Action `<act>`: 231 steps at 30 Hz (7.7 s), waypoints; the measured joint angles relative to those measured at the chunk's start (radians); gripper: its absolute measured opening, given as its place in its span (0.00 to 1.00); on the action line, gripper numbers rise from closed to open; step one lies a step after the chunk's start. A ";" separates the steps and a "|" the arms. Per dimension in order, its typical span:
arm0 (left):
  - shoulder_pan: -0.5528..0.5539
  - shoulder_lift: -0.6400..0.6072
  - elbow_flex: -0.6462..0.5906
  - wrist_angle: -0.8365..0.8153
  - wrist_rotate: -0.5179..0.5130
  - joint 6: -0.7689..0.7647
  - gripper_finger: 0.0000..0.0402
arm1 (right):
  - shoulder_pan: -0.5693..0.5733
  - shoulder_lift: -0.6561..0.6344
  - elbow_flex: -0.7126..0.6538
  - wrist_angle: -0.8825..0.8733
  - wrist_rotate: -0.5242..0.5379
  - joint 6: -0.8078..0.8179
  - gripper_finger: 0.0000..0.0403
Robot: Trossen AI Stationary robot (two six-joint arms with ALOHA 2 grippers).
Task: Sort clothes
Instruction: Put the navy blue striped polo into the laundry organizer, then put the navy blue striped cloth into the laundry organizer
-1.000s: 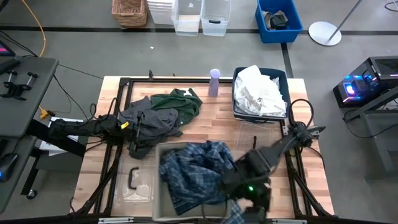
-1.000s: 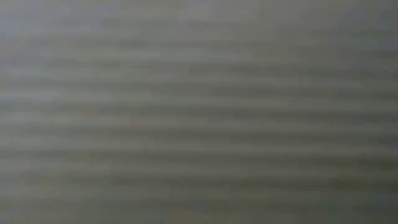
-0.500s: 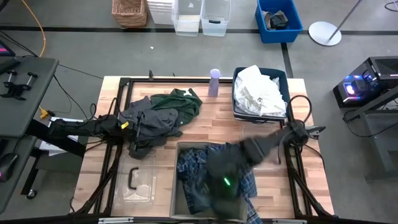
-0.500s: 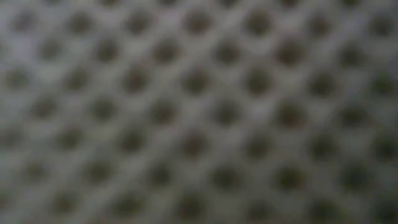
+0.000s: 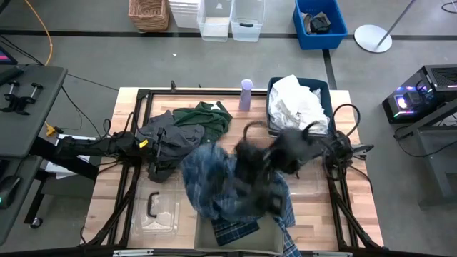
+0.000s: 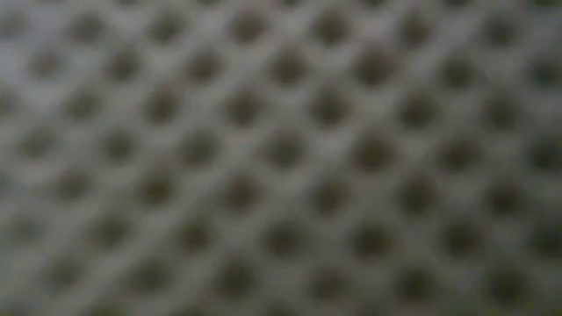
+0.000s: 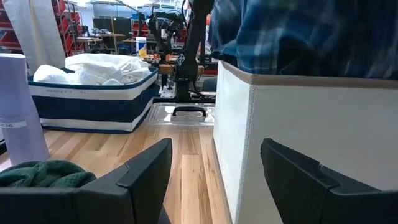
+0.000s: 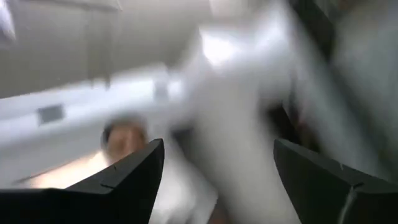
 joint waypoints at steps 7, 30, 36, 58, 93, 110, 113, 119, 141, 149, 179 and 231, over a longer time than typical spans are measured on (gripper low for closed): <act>0.000 0.000 0.000 0.000 0.000 0.000 0.58 | 0.149 0.001 -0.005 -0.959 -0.162 0.479 0.74; 0.000 0.000 0.000 0.000 0.000 0.000 0.58 | 0.381 -0.012 -0.716 -1.052 -0.602 0.681 0.74; 0.000 0.000 0.000 0.000 0.000 0.000 0.58 | 0.388 -0.001 -0.835 -1.215 -0.652 0.418 0.74; 0.000 0.005 0.000 0.000 0.000 0.000 0.58 | 0.021 -0.028 -0.016 -1.558 0.032 0.135 0.74; 0.000 0.020 0.000 0.000 -0.001 0.261 0.58 | -0.125 0.162 -0.073 -0.909 0.185 -0.009 0.74; 0.000 0.028 0.000 0.005 0.002 0.270 0.58 | -0.101 0.034 -0.011 -0.969 0.249 -0.224 0.74; 0.000 0.028 0.000 0.000 0.000 0.270 0.58 | -0.115 0.001 -0.008 -0.983 0.342 -0.275 0.74; 0.000 0.028 0.000 0.000 -0.001 0.270 0.58 | -0.154 -0.028 -0.007 -1.114 0.462 -0.323 0.74; 0.000 0.028 0.000 0.000 -0.001 0.270 0.58 | -0.200 -0.023 -0.012 -1.488 0.920 -0.444 0.74; 0.000 0.028 0.000 0.000 -0.001 0.270 0.58 | -0.237 -0.020 -0.005 -1.466 0.925 -0.491 0.74; 0.000 0.029 0.000 0.001 -0.001 0.271 0.58 | 0.221 -0.023 -0.688 -1.285 0.020 0.264 0.74; 0.000 0.028 0.000 0.000 0.000 0.271 0.58 | -0.057 -0.198 -0.148 -0.543 0.199 -0.227 0.74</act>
